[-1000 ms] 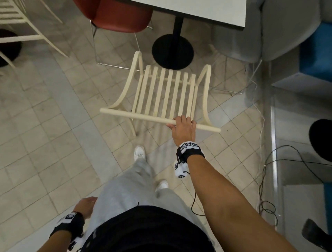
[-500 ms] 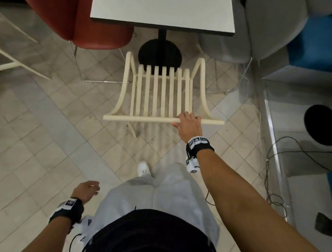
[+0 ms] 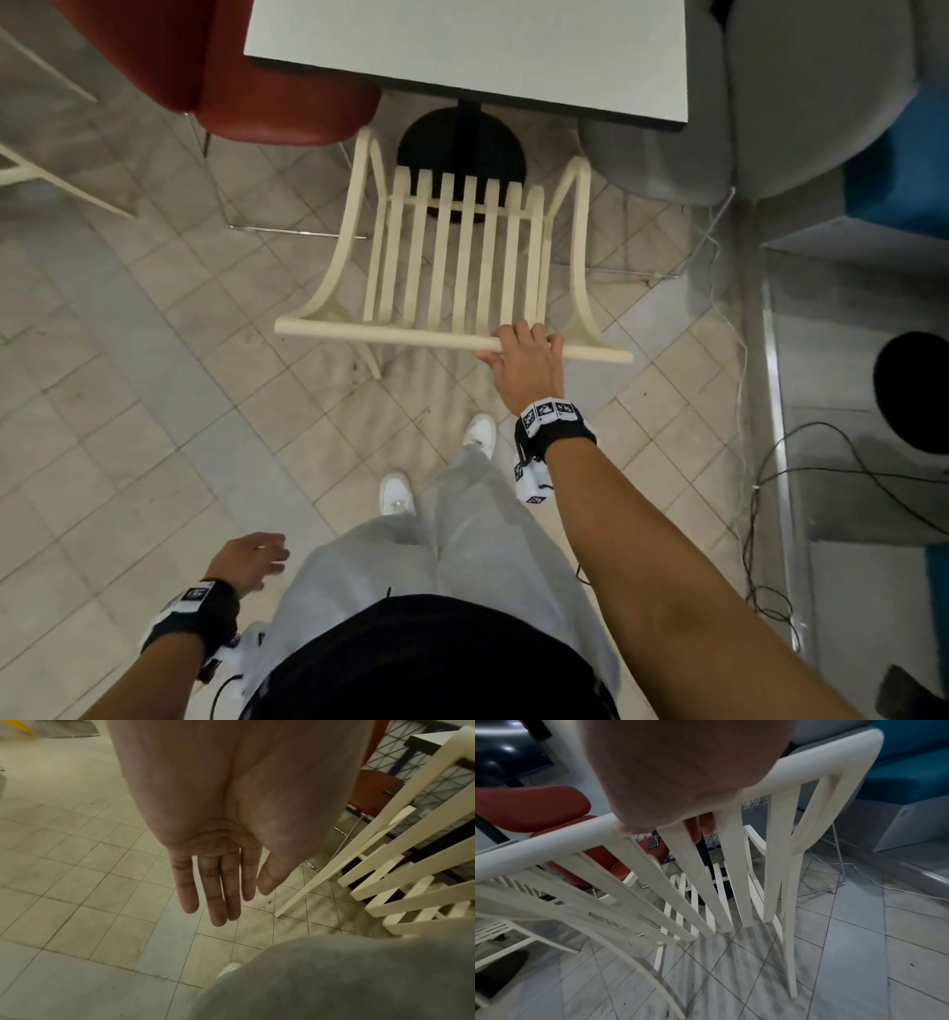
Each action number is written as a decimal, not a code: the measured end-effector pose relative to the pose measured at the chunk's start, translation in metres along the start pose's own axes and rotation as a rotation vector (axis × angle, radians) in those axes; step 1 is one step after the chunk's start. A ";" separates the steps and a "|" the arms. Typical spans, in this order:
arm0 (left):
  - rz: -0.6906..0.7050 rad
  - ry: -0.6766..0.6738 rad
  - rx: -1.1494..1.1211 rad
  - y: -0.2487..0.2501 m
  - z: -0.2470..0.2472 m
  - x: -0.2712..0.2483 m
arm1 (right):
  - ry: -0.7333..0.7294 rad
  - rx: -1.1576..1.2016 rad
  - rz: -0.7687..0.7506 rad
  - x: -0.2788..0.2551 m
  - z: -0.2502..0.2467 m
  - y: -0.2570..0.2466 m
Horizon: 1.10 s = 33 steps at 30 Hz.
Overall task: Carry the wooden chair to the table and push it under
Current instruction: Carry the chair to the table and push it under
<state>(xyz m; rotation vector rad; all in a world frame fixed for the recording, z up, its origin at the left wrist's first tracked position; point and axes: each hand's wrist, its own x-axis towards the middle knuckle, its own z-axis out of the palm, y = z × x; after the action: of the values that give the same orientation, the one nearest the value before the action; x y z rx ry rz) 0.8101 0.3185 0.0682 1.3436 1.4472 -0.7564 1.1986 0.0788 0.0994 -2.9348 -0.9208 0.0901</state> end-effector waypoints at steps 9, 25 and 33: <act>0.048 0.026 -0.037 0.082 0.027 -0.004 | 0.019 0.021 -0.031 0.057 -0.004 0.019; 0.694 0.479 0.333 0.276 -0.028 -0.038 | -0.079 0.192 0.002 0.136 -0.006 0.038; 1.030 0.532 0.858 0.395 -0.053 -0.003 | 0.030 0.212 0.188 0.109 -0.007 0.082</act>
<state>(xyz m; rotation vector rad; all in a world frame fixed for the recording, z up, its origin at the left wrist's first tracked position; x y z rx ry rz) 1.1787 0.4418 0.1559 2.7689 0.5274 -0.2919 1.3352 0.0742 0.0963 -2.8078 -0.5886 0.1428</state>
